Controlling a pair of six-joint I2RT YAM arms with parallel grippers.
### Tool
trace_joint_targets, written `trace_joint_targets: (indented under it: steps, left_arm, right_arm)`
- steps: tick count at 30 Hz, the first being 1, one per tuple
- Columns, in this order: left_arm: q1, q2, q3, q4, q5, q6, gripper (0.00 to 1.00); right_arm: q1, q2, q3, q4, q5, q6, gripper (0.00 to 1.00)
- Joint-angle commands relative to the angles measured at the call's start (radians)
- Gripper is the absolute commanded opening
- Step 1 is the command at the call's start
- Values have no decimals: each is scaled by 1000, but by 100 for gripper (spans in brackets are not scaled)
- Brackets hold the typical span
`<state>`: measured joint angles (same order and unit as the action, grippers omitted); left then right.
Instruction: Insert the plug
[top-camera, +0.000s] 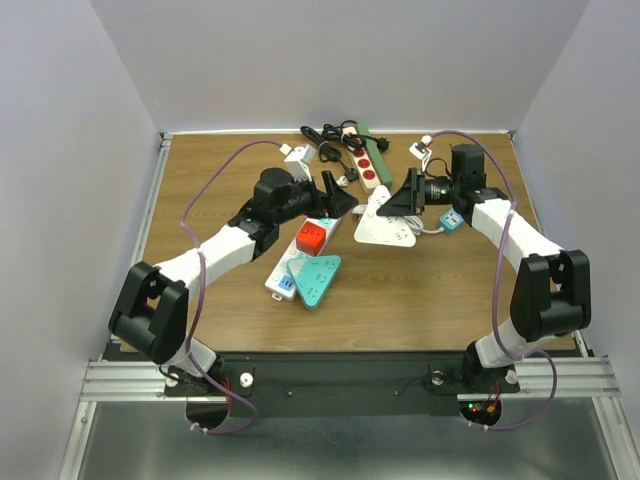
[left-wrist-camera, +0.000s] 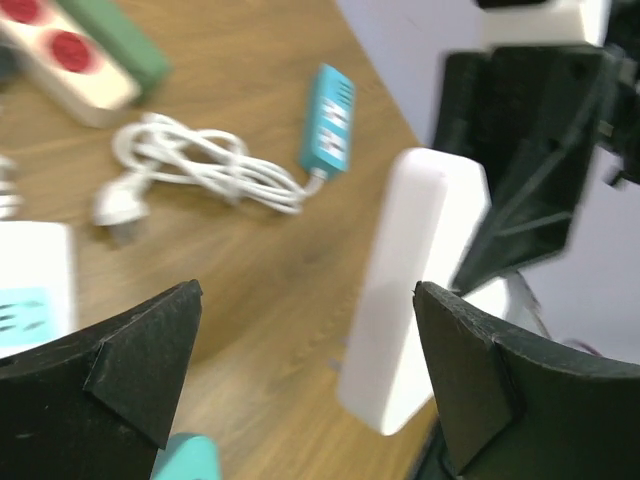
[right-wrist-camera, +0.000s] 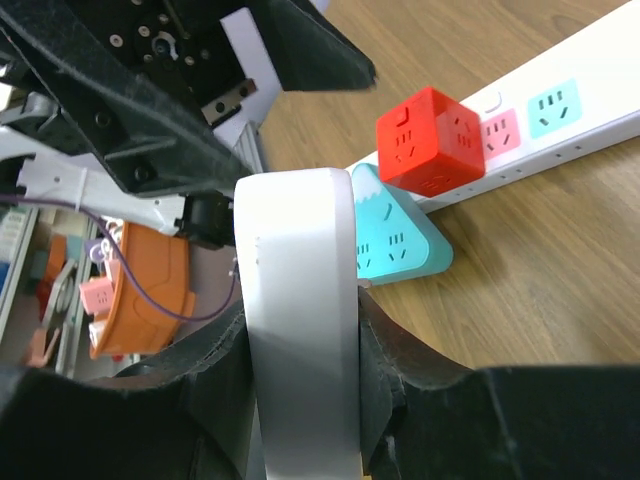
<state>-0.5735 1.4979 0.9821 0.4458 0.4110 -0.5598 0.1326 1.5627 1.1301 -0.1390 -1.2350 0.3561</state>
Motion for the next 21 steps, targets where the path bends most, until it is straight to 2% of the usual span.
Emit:
trace_joint_targets:
  steps: [1, 3, 6, 9, 10, 13, 17, 21]
  left_arm:
    - [17, -105, -5, -117, -230, 109, 99]
    - [38, -152, -34, -116, -305, 113, 99]
    - [99, -185, -68, -66, -316, 100, 99]
    - [155, -156, -66, 5, -269, 99, 96]
    - [156, -150, -60, 28, -268, 115, 95]
    - [155, -154, -51, 54, -355, 176, 96]
    - [156, -188, -89, 97, -446, 248, 99]
    - [156, -154, -99, 129, -373, 235, 99]
  right_arm:
    - [-4, -9, 69, 22, 60, 87, 0]
    - [-4, -10, 74, 25, 121, 125, 0]
    - [-2, -27, 53, 82, 204, 184, 0]
    - [-2, -58, -41, 298, 282, 361, 0]
    - [-2, -62, -102, 461, 302, 485, 0]
    - [13, -49, -197, 710, 359, 662, 0]
    - [53, -46, -249, 806, 477, 721, 0]
    - [76, -49, -309, 914, 603, 784, 1]
